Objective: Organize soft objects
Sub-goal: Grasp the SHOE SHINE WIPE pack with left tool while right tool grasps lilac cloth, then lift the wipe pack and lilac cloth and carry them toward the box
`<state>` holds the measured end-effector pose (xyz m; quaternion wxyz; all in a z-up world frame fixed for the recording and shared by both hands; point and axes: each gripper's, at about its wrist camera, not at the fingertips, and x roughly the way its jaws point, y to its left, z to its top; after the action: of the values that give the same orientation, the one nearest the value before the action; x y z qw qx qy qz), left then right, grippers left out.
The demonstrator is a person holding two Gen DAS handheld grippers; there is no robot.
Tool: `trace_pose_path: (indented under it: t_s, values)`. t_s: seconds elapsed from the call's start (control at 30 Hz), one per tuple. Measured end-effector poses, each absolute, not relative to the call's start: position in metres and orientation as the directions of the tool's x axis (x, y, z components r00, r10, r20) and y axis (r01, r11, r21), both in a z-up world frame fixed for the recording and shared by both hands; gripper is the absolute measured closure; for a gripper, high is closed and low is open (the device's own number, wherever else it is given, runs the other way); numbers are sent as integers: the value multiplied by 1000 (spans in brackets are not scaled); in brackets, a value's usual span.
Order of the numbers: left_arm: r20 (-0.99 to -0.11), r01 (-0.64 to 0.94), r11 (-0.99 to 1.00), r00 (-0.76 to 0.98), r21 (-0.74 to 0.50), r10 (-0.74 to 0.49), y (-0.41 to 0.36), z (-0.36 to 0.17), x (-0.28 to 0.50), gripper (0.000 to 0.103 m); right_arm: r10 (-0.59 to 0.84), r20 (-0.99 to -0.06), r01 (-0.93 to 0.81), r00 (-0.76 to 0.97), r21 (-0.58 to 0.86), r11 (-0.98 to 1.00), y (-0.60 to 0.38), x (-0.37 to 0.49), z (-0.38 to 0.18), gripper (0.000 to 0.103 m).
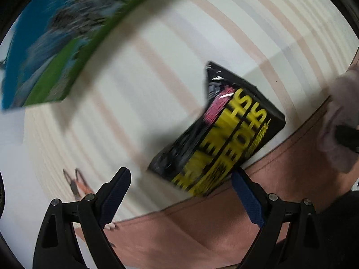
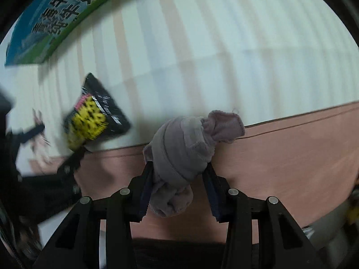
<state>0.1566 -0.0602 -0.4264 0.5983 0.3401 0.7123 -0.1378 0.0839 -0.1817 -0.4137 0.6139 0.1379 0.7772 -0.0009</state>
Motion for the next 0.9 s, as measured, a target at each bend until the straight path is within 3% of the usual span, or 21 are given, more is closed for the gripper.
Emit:
trace_pose_path:
  t_s: [0.07, 0.2, 0.3, 0.43, 0.53, 0.63, 0.9]
  values:
    - [-944, 651, 729, -58, 212, 326, -66, -434, 159, 9, 153, -963, 150, -224, 121, 981, -185, 86, -410, 57]
    - [-963, 579, 805, -116, 133, 242, -66, -432, 173, 15, 95, -960, 78, -264, 77, 994, -183, 90, -414, 57]
    - [-968, 453, 891, -213, 24, 134, -52, -432, 179, 37, 93, -959, 70, -269, 77, 995, -174, 94, -419, 57]
    - [-968, 257, 966, -241, 8, 72, -25, -430, 178, 46, 72, -964, 48, -257, 62, 997, -165, 102, -419, 57]
    - [-966, 107, 994, -260, -13, 15, -3, -430, 168, 46, 52, -968, 21, -247, 48, 999, -157, 105, -417, 57]
    - [-971, 85, 996, -240, 2, 22, 4, -430, 158, 44, 30, -969, -1, -245, 32, 999, -150, 110, -416, 57]
    - [-990, 12, 1000, -143, 11, 12, 10, -430, 154, 14, 28, -962, -8, -272, 31, 999, -137, 120, -420, 55]
